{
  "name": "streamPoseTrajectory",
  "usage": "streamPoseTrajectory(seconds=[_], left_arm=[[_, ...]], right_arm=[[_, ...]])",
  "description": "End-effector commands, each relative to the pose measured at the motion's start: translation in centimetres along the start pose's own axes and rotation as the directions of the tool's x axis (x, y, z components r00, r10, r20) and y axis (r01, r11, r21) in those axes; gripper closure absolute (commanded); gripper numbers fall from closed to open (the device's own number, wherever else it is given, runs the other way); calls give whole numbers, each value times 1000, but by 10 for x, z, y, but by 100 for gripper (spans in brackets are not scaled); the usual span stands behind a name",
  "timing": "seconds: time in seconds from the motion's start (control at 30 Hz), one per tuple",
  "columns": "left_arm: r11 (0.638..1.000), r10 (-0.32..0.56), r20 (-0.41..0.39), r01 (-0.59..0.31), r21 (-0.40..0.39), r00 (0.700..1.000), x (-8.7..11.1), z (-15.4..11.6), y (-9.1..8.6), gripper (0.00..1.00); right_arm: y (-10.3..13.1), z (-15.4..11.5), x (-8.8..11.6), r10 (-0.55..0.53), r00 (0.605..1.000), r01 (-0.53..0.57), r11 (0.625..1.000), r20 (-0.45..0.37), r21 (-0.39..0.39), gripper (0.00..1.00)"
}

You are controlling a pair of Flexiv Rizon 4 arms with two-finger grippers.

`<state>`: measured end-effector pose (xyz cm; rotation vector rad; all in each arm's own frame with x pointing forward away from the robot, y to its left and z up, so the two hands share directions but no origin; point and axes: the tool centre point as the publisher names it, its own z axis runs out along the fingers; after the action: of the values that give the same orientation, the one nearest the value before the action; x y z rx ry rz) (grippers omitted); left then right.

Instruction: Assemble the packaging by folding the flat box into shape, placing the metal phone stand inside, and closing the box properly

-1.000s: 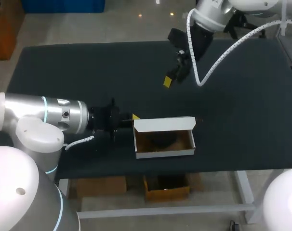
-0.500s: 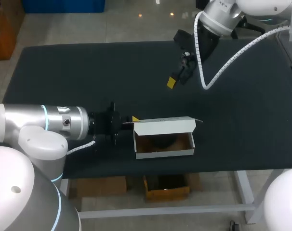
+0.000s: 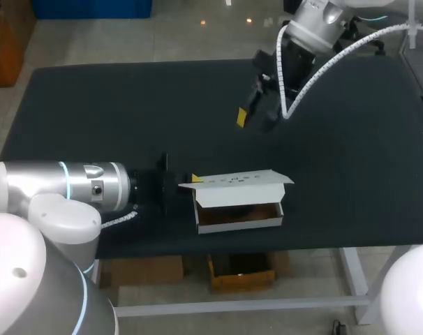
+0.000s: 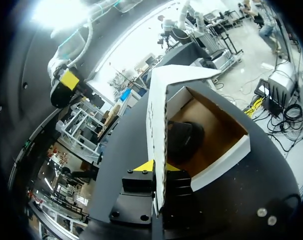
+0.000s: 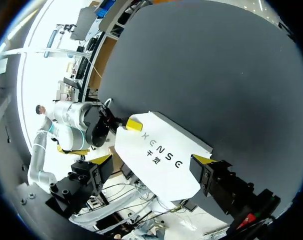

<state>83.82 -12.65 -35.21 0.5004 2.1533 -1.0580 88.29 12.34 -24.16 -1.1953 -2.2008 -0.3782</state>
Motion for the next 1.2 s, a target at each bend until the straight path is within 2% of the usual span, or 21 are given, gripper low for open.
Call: streamPoseTrajectory(seconds=[0.03, 0.2, 0.53, 0.9, 1.03, 1.1, 1.2], left_arm=[[1000, 18, 39, -18, 0, 999, 10, 2, 1, 100], [999, 37, 43, -37, 8, 998, 10, 5, 4, 100], [991, 112, 70, -117, 68, 991, 4, 12, 12, 100], [986, 147, 96, -153, 62, 985, 0, 15, 15, 100], [986, 152, 111, -159, 53, 982, 0, 14, 15, 100], [984, 161, 119, -168, 50, 980, 0, 12, 15, 100], [982, 175, 127, -183, 49, 976, 0, 11, 14, 100]], right_arm=[[-2, -3, -5, 131, 990, -126, 988, -46, 88, 0], [-14, -1, -7, 230, 968, -219, 969, -98, 115, 0], [-14, -1, -7, 230, 968, -219, 969, -98, 115, 0], [-14, -1, -7, 230, 968, -219, 969, -98, 115, 0], [-15, 7, -5, 364, 931, -358, 922, -21, 149, 0], [-22, 13, -5, 443, 896, -442, 883, 30, 160, 0], [-33, 18, -6, 493, 867, -497, 854, 67, 150, 0]])
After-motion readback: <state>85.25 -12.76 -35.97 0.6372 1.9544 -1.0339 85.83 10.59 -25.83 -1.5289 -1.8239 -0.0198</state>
